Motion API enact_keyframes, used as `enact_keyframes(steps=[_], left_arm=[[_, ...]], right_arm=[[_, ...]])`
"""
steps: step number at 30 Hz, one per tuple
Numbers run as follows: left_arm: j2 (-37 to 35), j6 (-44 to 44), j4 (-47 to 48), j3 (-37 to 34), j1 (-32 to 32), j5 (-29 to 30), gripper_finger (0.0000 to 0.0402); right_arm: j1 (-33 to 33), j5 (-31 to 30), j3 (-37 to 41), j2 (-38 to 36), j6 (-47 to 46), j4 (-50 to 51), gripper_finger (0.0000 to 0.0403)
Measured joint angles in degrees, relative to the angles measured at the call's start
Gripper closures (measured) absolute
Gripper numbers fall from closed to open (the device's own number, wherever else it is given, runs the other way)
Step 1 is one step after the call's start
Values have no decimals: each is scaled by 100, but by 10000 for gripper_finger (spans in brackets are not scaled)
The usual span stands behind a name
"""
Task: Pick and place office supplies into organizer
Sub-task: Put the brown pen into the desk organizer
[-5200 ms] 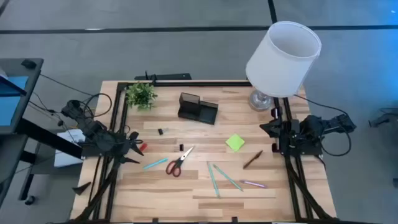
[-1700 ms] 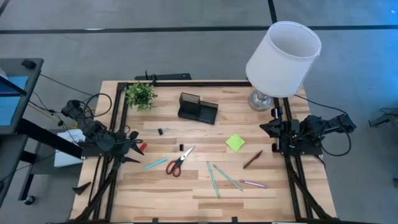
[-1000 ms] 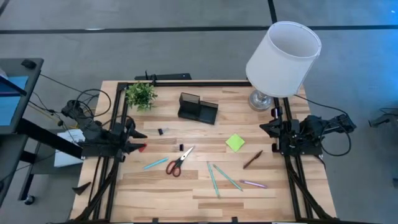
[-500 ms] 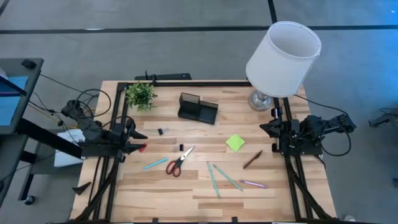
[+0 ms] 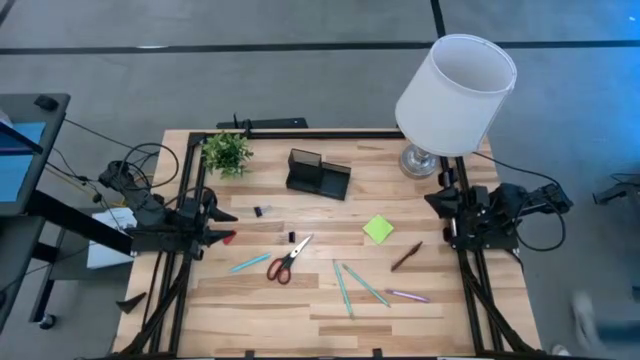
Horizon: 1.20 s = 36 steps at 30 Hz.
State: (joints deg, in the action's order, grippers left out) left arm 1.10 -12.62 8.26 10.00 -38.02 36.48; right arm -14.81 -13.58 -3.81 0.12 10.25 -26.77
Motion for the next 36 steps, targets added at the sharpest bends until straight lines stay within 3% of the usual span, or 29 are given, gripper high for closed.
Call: enact_keyframes(steps=[5, 9, 13, 17, 22, 28, 32, 36], left_arm=[[0, -53, 2, 0, 0, 541, 223], [0, -29, 6, 0, 0, 804, 223], [0, 147, 6, 0, 0, 954, 223], [0, 192, 8, 0, 0, 1000, 223], [0, 233, 8, 0, 0, 1005, 223], [0, 236, 23, 0, 0, 1006, 223], [0, 236, 59, 0, 0, 1006, 223], [1, 231, 262, -2, 0, 1004, 223]], right_arm=[[28, 198, 0, -2, -41, -634, 403], [28, 625, 0, 42, -124, -169, 403], [28, 618, 2, 248, -126, 460, 403], [28, 618, 2, 707, -154, 154, 400], [33, 609, 0, 1492, -501, -56, 361], [-90, 639, 0, 2918, -1786, 233, 300], [-351, 624, 4, 4091, -1983, 405, 283], [-658, 651, 4, 5119, -2099, -93, 281]])
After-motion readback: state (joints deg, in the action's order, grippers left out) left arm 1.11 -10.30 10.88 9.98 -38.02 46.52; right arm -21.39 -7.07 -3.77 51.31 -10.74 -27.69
